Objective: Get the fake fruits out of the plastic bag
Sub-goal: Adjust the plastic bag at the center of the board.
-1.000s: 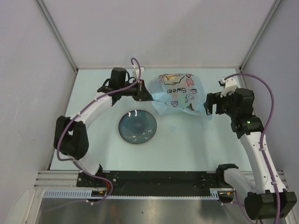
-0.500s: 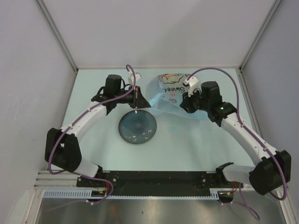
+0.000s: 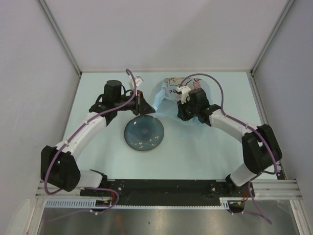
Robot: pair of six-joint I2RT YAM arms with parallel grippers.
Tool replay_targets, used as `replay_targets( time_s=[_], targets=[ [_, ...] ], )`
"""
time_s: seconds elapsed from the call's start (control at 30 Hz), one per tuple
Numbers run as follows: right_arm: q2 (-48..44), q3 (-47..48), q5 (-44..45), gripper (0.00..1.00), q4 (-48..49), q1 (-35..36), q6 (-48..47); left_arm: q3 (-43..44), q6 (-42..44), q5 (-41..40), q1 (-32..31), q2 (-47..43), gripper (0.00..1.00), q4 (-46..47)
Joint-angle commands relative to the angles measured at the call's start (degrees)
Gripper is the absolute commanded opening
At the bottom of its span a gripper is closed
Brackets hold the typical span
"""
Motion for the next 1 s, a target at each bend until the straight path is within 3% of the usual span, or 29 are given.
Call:
replay_targets(
  time_s=[0.0, 0.17, 0.23, 0.27, 0.3, 0.4, 0.5, 0.6, 0.77, 0.97],
  targets=[
    [5.72, 3.34, 8.82, 0.20, 7.89, -2.11, 4.63, 0.47, 0.16, 1.69, 0.56, -3.20, 0.00, 1.09],
    [8.90, 6.42, 25.78, 0.22, 15.45, -5.71, -1.77, -3.66, 1.92, -0.07, 0.56, -4.52, 0.00, 0.82],
    [8.63, 7.20, 29.74, 0.30, 17.83, -9.57, -2.40, -5.50, 1.92, -0.16, 0.56, -5.05, 0.00, 2.22],
    [8.46, 7.21, 30.45, 0.36, 18.01, -10.81, -2.49, -5.77, 1.75, -0.07, 0.56, -5.05, 0.00, 2.67],
    [7.76, 7.21, 30.81, 0.48, 17.75, -12.82, -2.92, -5.86, 1.57, -0.16, 0.56, -4.70, 0.00, 3.11],
    [5.57, 5.81, 29.41, 0.62, 16.79, -14.94, -4.07, -2.98, 0.95, 1.07, -0.40, -1.54, 0.00, 4.43],
    [3.98, 4.22, 23.89, 0.69, 15.64, -15.13, -4.86, 1.68, 0.52, 1.77, -1.89, 3.11, 0.00, 4.43],
    [2.92, 3.61, 19.31, 0.72, 14.15, -13.81, -7.05, 4.58, -1.68, 3.09, -2.25, 6.98, 0.00, 6.45],
    [3.62, 3.52, 18.86, 0.72, 14.23, -12.67, -9.87, 8.29, -2.73, 4.59, -2.34, 11.29, 0.00, 6.98],
    [7.30, 5.45, 16.75, 0.71, 12.40, -12.49, -7.33, 11.10, -3.09, 5.73, -2.25, 12.35, 0.00, 7.94]
  ],
)
